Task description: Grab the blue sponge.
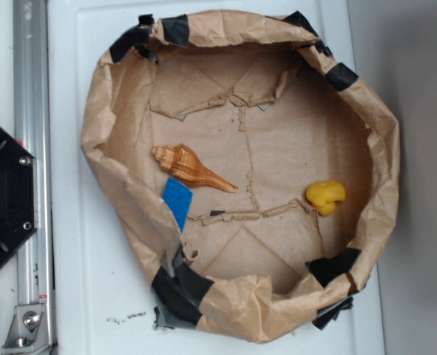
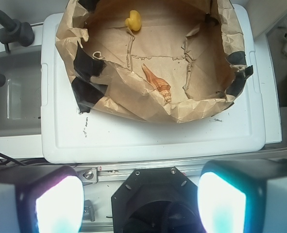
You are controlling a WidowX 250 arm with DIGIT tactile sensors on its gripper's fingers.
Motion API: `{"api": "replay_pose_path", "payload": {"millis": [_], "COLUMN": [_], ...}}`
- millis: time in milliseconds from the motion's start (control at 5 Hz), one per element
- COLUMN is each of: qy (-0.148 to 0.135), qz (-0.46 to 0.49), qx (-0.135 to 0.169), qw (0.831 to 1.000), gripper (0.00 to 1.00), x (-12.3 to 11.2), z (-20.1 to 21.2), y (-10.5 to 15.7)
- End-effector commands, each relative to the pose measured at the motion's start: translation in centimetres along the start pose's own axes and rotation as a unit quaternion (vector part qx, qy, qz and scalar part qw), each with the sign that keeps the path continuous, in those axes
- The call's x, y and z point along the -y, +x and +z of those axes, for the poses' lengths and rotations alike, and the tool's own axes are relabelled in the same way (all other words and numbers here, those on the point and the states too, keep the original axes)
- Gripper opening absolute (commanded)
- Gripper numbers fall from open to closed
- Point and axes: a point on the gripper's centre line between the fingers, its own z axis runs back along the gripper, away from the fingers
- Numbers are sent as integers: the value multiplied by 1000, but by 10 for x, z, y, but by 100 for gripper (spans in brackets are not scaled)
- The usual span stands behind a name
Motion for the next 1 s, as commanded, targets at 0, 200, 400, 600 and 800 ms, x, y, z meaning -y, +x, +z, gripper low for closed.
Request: {"api": "replay_pose_path", "payload": {"millis": [0,200,400,600,800], "qy": [0,-27,-67,-89,-85], "qz": [0,66,179,283,337], "qx": [0,10,5,-29,-99], "qw": [1000,997,982,955,932], "gripper": [100,100,100,100,100], "x": [0,-8,-19,-25,-15], "z": [0,-9,-27,-65,-121], "y": [0,50,95,123,120]}}
